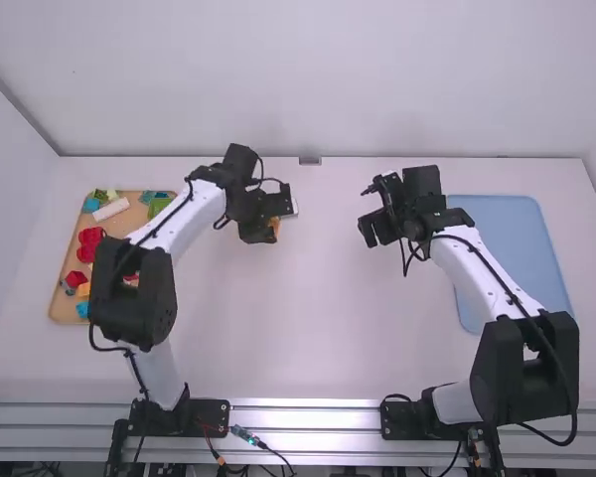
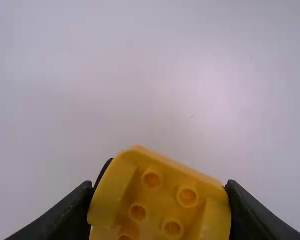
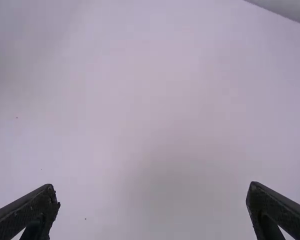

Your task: Assemble lego blocks to make yellow taxi

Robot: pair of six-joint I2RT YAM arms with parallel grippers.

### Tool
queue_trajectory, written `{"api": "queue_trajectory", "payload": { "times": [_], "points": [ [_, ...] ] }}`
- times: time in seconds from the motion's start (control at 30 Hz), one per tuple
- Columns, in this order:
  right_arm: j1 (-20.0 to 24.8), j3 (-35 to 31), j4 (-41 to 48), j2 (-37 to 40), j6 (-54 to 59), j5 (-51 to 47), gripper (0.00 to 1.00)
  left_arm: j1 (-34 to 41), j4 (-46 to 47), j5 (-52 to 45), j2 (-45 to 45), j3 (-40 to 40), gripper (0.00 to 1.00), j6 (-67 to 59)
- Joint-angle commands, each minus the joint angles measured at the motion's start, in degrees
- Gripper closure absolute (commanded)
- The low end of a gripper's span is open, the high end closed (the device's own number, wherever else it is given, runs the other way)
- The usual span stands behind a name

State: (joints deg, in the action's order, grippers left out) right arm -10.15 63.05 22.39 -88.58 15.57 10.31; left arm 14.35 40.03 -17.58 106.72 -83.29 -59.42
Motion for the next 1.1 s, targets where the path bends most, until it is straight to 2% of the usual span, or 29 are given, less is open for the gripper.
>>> {"api": "queue_trajectory", "payload": {
  "times": [0.0,0.13,0.17,0.23,0.47,0.53,0.67,0.77,0.9,1.07],
  "points": [
    [0.6,1.9,0.7,-0.2,-0.7,0.4,0.01,4.3,-6.3,2.8,-1.8,7.1,0.68,6.4],
    [1.2,1.8,1.0,-0.2,-0.8,0.5,0.01,10.1,-13.8,9.0,-1.4,11.6,0.67,12.3],
    [1.4,1.8,1.1,-0.2,-0.8,0.6,0.01,12.1,-14.9,9.8,-0.8,12.1,0.58,14.8],
    [1.8,1.8,1.0,-0.2,-1.6,0.6,0.01,13.6,-14.9,9.4,-0.1,12.2,0.53,15.8],
    [2.8,1.7,2.1,0.0,2.3,6.3,0.01,14.2,-15.4,5.7,1.4,12.1,0.56,20.2],
    [2.8,1.2,1.9,0.6,2.3,5.9,0.01,14.3,-16.3,5.8,2.6,12.1,0.6,21.5],
    [2.4,-3.0,-1.3,4.7,1.4,3.2,0.01,14.6,-18.1,5.9,5.7,12.0,0.6,22.9],
    [0.8,-9.2,-5.7,10.3,1.9,-0.2,0.01,14.6,-17.5,5.2,6.9,11.1,0.64,25.6],
    [-0.8,-17.6,-13.2,16.5,1.8,-1.7,0.01,14.7,-16.9,4.1,6.9,10.9,0.63,25.9],
    [0.7,-24.5,-17.2,22.2,0.8,-1.3,0.01,15.4,-18.0,0.3,6.9,12.2,0.59,25.9]
  ]
}}
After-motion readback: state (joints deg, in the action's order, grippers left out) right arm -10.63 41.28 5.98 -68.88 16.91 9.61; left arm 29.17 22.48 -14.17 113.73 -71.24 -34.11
